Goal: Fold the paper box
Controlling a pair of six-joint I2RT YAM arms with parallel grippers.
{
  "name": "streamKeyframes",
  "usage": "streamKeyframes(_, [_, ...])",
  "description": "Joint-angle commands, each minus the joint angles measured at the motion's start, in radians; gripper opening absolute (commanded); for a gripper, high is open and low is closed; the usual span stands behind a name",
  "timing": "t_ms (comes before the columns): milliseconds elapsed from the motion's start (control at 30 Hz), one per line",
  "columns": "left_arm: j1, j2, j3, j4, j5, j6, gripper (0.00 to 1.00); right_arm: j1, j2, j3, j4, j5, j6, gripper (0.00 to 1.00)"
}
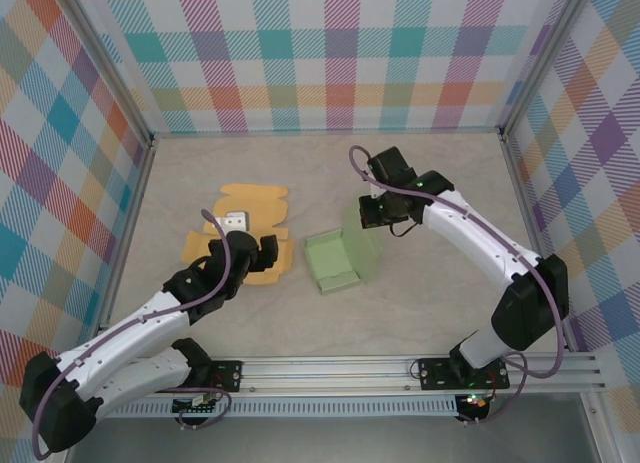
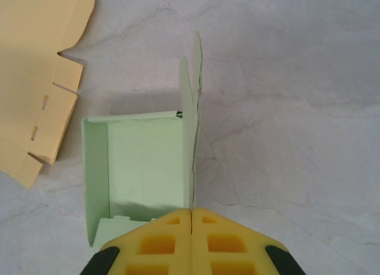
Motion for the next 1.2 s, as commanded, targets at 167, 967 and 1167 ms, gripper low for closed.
streamKeyframes(167, [0.115, 0.277, 0.094, 0.147, 0.284, 0.116, 0.87, -0.001, 0.085, 0.182, -0.110, 0.084, -0.283, 0.09])
streamKeyframes(967, [0.107, 1.022, 0.675, 0.049, 0.562, 0.362, 0.66, -0.001, -0.529, -0.347, -0.060, 0.092, 0.323, 0.85])
streamKeyframes(1167, [0.097, 1.055, 0.694, 0.031, 0.533, 0.344, 0.54, -0.001, -0.611, -0.491, -0.012, 0.052, 0.368, 0.89])
